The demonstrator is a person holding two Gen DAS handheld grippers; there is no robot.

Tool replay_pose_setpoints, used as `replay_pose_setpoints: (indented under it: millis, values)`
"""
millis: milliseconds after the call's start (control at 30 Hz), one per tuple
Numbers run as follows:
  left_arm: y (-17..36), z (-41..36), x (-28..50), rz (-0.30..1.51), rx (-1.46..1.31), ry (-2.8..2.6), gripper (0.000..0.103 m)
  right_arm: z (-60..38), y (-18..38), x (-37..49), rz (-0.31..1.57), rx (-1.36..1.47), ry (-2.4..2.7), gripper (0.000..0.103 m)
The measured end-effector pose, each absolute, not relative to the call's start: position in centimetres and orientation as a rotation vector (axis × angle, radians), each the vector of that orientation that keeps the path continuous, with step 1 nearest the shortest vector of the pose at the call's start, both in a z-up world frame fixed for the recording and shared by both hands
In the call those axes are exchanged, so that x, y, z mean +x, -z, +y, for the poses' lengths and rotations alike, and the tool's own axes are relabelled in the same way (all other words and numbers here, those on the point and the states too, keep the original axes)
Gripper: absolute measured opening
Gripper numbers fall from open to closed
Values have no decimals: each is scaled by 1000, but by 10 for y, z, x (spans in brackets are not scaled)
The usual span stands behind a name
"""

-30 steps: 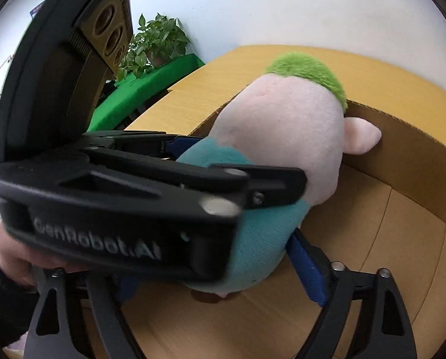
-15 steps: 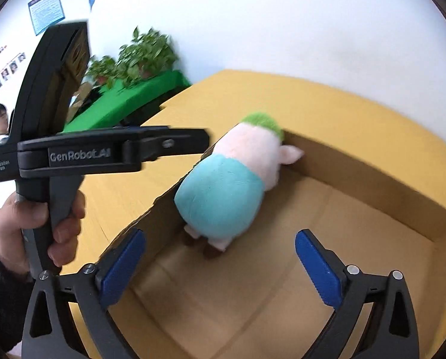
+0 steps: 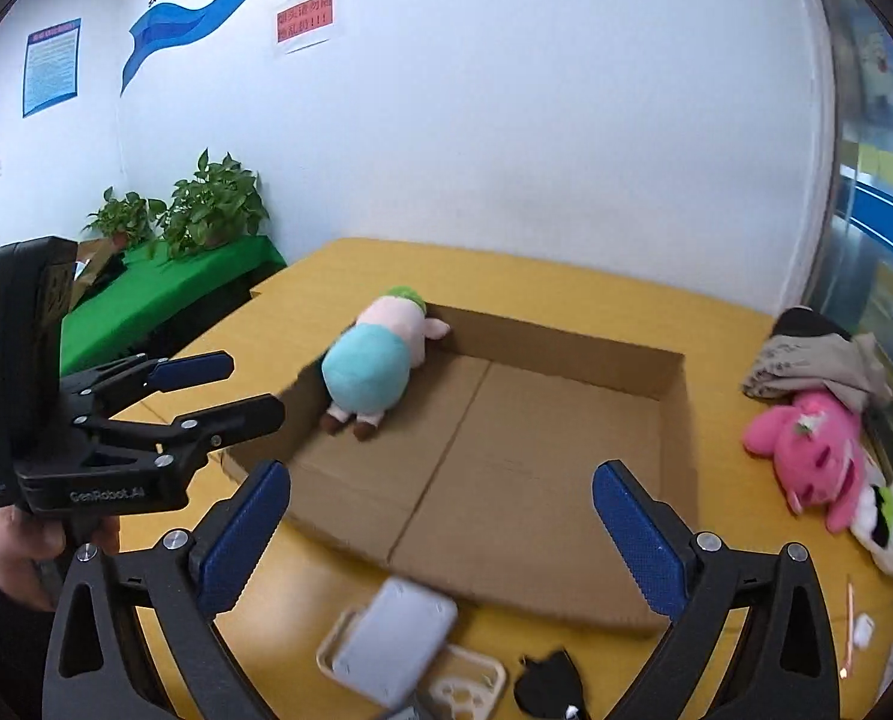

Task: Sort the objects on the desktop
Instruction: 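Lower the plush pig into the box and open both tools, then withdraw both tools and move them toward the black charger box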

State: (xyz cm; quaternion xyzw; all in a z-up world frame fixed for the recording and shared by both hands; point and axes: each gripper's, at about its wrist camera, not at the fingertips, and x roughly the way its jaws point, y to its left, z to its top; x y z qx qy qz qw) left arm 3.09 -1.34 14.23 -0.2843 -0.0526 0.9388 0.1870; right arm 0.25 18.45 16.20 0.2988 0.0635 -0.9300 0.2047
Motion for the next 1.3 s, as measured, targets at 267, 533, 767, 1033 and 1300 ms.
replay_pose_setpoints:
  millis: [267, 533, 767, 1033, 1300]
  values:
    - [-120, 10, 61, -252, -920, -2566, 4, 207, -138, 44, 141, 934, 2583, 21]
    - [-128, 17, 90, -202, -878, -2646, 80, 223, -127, 59, 34, 937, 2598, 103]
    - [-126, 16, 98, -200, -901, -2642, 80, 218, -120, 64, 41, 952, 2579, 103]
    - [-120, 15, 100, -217, -921, -2633, 80, 215, -110, 64, 38, 993, 2559, 103]
    - [-105, 15, 89, -219, -986, -2604, 80, 216, -96, 60, 33, 1026, 2548, 103]
